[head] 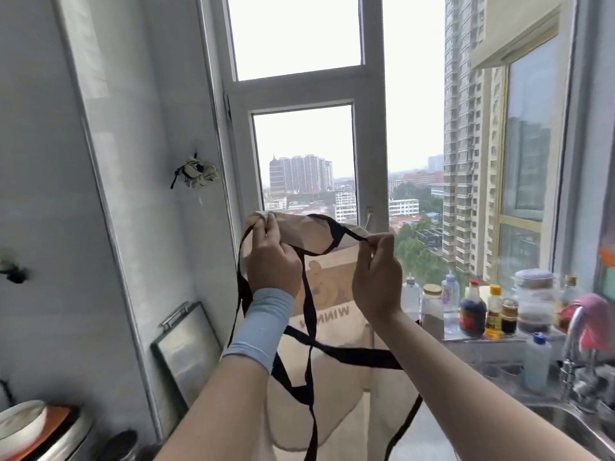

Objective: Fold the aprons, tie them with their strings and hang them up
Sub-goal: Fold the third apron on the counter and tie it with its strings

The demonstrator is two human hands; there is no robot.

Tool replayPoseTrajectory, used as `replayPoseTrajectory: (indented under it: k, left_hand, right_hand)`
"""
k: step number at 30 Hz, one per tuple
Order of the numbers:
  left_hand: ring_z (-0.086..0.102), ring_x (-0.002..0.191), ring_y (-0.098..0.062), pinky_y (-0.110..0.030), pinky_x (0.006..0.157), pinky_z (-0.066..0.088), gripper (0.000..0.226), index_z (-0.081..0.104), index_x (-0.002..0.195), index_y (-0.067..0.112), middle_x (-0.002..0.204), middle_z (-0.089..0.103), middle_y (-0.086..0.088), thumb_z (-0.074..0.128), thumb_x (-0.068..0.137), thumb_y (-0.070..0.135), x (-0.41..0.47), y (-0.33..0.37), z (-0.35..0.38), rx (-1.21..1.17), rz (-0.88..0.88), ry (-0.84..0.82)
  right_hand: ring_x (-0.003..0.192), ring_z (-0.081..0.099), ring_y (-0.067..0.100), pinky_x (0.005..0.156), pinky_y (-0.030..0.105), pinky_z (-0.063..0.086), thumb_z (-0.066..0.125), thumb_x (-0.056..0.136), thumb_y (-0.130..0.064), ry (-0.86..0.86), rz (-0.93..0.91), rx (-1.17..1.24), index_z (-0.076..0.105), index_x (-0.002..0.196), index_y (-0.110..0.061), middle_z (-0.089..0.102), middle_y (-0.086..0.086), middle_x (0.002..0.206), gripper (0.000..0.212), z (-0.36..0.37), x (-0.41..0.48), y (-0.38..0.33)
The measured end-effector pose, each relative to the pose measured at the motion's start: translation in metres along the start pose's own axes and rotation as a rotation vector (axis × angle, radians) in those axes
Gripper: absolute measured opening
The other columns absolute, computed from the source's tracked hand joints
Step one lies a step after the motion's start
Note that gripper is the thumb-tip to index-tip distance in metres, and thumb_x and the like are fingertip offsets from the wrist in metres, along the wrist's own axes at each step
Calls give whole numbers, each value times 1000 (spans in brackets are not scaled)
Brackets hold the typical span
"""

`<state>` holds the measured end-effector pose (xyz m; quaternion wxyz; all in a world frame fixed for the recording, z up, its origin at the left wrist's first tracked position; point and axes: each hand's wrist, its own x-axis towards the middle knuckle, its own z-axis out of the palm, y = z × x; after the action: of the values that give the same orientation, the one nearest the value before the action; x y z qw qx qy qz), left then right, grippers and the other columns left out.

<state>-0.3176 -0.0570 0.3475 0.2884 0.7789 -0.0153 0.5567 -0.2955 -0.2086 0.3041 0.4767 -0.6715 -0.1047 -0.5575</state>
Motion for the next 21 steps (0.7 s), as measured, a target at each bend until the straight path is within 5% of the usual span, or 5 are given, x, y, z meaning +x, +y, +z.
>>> replayPoseTrajectory:
  k: [3,10,13,16,21]
  left_hand:
    - [36,138,-22,-11,98,25,70,26,151,6,157,26,-12,54,87,7,-18,-33,47,5,-13,-245]
    - [-4,149,-25,-54,119,11,100,-23,149,27,162,-10,-4,55,87,30,-65,-147,162,322,11,-955]
    - [-3,148,-22,-56,117,11,98,-19,151,24,161,-8,-1,55,88,30,-82,-194,207,418,-13,-1135]
    - [12,145,-25,-46,112,32,101,-16,152,25,160,0,-2,59,86,28,-97,-229,241,400,5,-1267]
    - [24,144,-26,-46,108,38,98,-12,152,32,161,-11,9,59,86,21,-133,-277,290,302,-101,-1436]
  right_hand:
    - [60,53,20,53,26,34,49,101,-16,-134,56,-74,46,96,-7,56,-1,72,10,19,-7,39]
    - [67,47,22,64,33,33,41,101,-13,-610,138,-480,48,114,-3,64,10,85,19,75,-47,161]
    - [87,52,27,87,41,40,35,99,-17,-872,237,-640,36,135,-8,63,10,103,36,103,-67,215]
    - [125,42,33,113,46,26,40,97,-22,-1119,281,-806,30,142,-13,49,14,136,47,128,-83,258]
    - [131,42,36,102,45,41,52,92,-27,-1434,450,-820,-17,154,-36,32,15,151,93,158,-123,315]
